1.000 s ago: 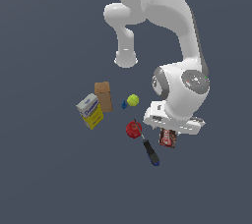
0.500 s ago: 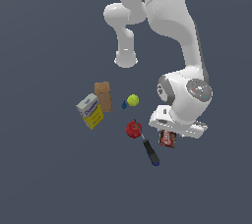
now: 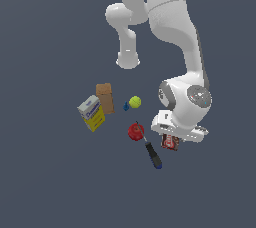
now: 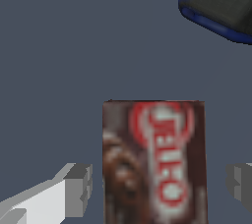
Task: Pick up a designated object from a clutter of objects.
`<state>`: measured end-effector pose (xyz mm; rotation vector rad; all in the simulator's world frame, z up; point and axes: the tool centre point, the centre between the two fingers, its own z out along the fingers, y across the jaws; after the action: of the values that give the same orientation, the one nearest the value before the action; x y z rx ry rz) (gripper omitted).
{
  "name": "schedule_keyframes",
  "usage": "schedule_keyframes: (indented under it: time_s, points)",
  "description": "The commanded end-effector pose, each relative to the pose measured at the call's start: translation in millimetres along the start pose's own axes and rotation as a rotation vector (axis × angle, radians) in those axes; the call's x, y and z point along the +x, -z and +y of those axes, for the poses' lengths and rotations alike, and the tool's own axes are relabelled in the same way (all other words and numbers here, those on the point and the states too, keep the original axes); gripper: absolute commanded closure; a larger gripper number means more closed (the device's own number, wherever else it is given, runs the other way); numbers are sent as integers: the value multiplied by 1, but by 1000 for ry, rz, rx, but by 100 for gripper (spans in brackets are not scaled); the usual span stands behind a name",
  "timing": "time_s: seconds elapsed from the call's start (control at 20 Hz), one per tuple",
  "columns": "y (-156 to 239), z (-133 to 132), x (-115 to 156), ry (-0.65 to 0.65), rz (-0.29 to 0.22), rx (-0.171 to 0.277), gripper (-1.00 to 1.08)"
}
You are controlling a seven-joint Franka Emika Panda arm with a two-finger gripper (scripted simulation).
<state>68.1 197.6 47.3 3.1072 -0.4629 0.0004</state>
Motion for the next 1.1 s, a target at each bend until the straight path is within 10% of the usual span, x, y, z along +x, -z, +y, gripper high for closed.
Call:
schedule_keyframes:
  time_s: [0.0, 0.4, 0.45, 1.05]
  points:
    - [-14, 0, -1, -1, -1, 0, -92]
    - [-32, -1, 0, -2, 0, 0, -92]
    - [-32, -1, 0, -2, 0, 0, 108]
    - [-30, 0, 0, -2, 0, 1, 108]
